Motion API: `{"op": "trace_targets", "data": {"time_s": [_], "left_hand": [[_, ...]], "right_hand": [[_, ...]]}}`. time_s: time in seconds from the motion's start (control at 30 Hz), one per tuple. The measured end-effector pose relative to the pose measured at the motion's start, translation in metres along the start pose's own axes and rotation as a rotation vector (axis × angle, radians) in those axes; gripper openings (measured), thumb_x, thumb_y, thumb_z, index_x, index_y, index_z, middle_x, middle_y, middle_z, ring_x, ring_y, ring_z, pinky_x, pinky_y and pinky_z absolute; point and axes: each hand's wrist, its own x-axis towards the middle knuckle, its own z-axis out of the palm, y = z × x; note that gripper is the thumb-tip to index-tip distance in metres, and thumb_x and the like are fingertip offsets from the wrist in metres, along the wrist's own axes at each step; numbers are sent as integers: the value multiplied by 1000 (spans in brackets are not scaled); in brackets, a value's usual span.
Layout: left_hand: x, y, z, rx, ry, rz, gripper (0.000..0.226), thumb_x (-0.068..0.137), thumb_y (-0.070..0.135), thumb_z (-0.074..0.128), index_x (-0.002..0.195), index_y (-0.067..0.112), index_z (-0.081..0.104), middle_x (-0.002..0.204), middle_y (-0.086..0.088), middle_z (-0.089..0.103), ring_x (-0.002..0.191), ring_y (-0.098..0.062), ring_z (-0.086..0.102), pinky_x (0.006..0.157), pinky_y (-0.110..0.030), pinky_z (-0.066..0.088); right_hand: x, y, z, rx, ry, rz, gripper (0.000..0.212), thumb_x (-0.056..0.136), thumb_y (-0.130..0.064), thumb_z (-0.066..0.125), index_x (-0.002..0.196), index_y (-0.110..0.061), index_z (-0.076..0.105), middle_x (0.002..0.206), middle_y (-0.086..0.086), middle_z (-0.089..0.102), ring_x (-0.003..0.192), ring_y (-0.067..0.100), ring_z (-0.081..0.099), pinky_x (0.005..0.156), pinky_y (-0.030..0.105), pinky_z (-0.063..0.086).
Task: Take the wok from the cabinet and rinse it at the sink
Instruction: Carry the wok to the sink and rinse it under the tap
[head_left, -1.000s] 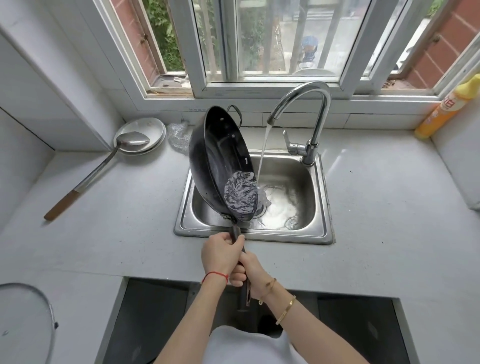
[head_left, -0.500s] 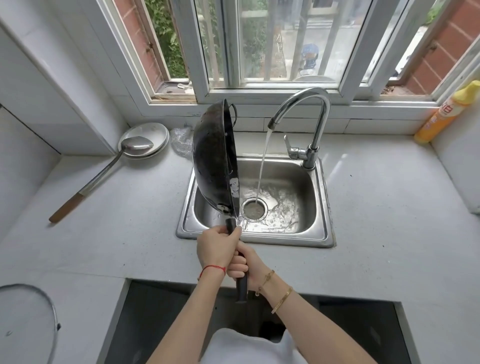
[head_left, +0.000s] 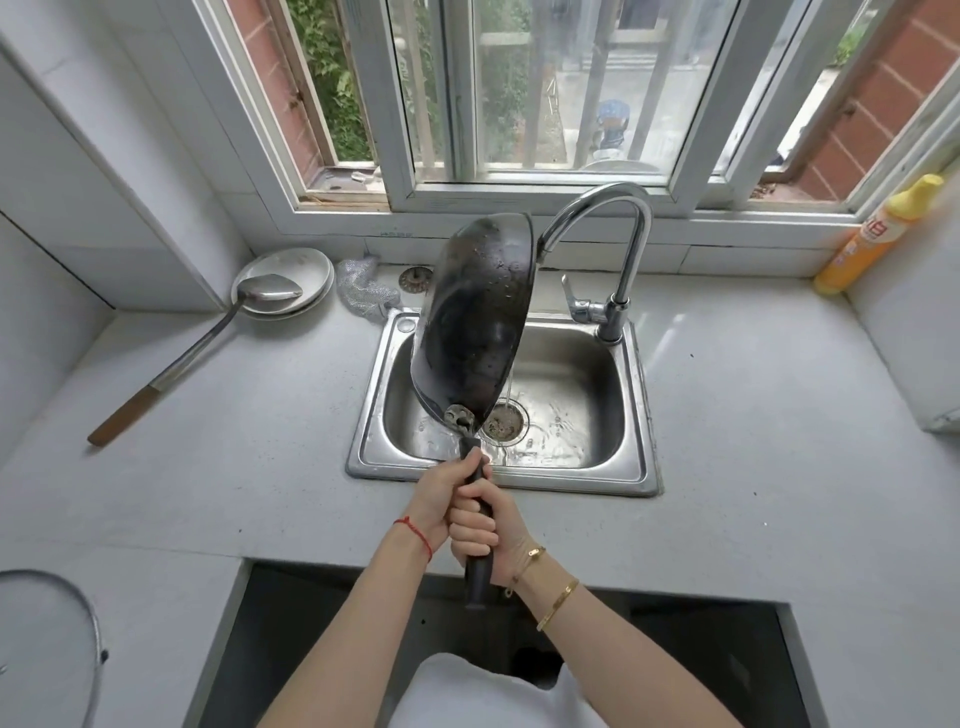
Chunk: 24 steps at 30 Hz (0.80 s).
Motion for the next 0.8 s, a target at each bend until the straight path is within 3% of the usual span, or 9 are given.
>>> {"op": "trace_targets", "data": {"time_s": [0.1,0.2,0.3,0.37,0.47,0.6,0.8], "left_hand": [[1,-9,-2,106,86,-12,29,92,38,63,78,12,63,65,1,59,36,-4,46,31,-15,35],[0,-14,0,50,66,-34,29,92,38,61,78,13,63,67,0,60,37,-6,47,32,-15,35],[4,-15,4,-87,16,-1,21,95,28,57,83,11,60,75,-3,59,56,-11,59,54,-21,52],[6,-18,6,-122,13,13,20,99,22,52,85,8,59,76,-4,58,67,-16,59,72,-30,51],[8,-24,7,-175,14,-4,23,101,19,48,85,6,58,73,-5,58,69,-18,57,78,-32,48],[10,-31,1,-168,10,-5,22,101,18,48,86,6,57,72,-4,59,63,-15,60,74,-28,50],[15,-46,-8,-123,42,9,19,99,16,52,85,5,59,73,-5,59,64,-15,62,69,-26,55]], "right_hand": [[-4,1,-2,-256,209,-16,45,90,-25,49,47,-17,38,34,-2,32,25,10,30,30,16,25],[-9,-1,2,-343,344,-2,45,90,-28,51,47,-16,41,36,-1,35,28,11,32,33,18,32],[-15,1,5,-501,589,-82,35,86,-27,61,56,-11,51,44,4,46,34,14,45,41,21,45],[-19,7,1,-703,767,-266,22,83,-23,64,68,-9,56,49,7,54,38,19,53,47,31,53],[-21,17,-7,-1023,907,-414,18,86,-29,61,84,-11,63,62,5,60,49,20,60,55,41,61],[-18,24,-10,-1171,929,-427,22,92,-36,57,94,-15,64,73,4,62,70,29,66,67,46,61],[-22,31,-21,-1116,839,-452,18,95,-33,58,85,-19,62,64,0,58,52,12,55,49,26,48]]}}
